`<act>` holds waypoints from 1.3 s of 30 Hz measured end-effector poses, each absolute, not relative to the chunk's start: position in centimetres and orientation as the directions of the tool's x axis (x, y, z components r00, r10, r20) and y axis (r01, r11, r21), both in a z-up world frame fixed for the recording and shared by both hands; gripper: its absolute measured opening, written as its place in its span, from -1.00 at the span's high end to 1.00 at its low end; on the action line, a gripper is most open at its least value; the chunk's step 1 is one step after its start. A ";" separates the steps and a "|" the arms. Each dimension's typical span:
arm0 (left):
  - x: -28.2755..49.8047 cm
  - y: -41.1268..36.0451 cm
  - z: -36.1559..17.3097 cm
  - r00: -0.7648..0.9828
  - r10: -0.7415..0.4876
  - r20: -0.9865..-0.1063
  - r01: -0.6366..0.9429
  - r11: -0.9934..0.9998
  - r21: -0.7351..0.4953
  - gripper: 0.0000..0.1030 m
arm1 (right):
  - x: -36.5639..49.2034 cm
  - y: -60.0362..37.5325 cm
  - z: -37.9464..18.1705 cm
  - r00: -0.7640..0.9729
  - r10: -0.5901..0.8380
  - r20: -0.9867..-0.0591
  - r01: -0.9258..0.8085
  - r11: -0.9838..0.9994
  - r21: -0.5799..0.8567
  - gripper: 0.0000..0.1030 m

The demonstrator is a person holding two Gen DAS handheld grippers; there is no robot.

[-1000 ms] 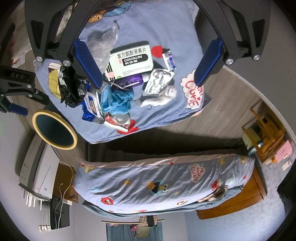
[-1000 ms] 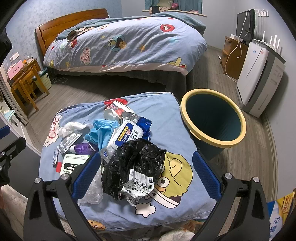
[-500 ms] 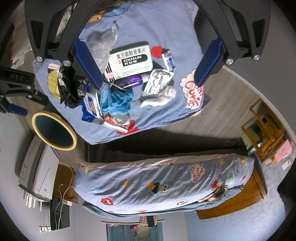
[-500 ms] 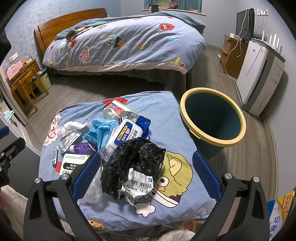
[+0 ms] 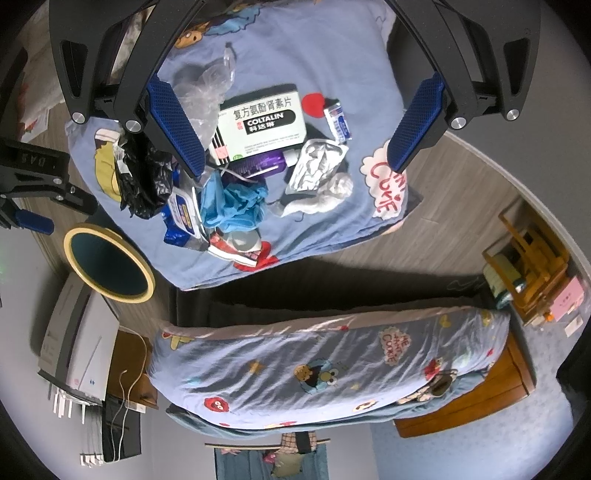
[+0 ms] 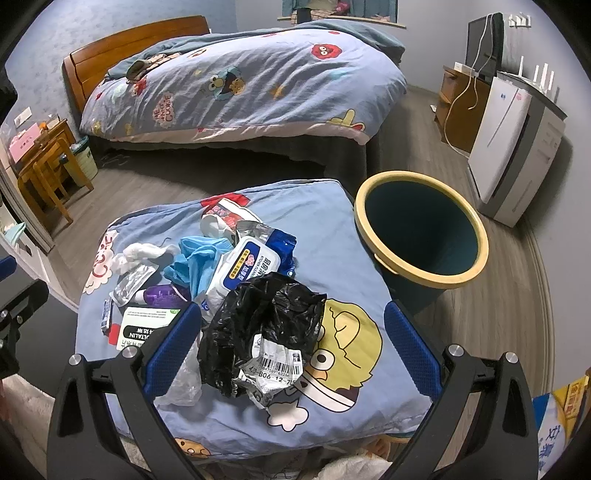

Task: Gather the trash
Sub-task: 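Grasp the black plastic bag with the right tool while the left tool grasps the clear plastic bag, then carry the black bag into the bin and open the right tool while the left tool drops the clear bag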

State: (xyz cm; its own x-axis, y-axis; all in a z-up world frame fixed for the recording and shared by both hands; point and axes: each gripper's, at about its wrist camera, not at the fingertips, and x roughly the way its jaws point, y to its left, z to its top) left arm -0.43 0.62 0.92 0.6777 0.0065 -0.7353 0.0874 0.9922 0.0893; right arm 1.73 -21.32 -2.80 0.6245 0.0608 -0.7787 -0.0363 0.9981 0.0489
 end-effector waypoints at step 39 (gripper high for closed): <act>2.8 -7.0 -11.9 0.336 -0.139 -0.932 0.293 0.955 -0.037 0.62 | 10.6 -22.5 -11.5 0.320 0.427 -0.846 0.070 0.880 0.471 0.83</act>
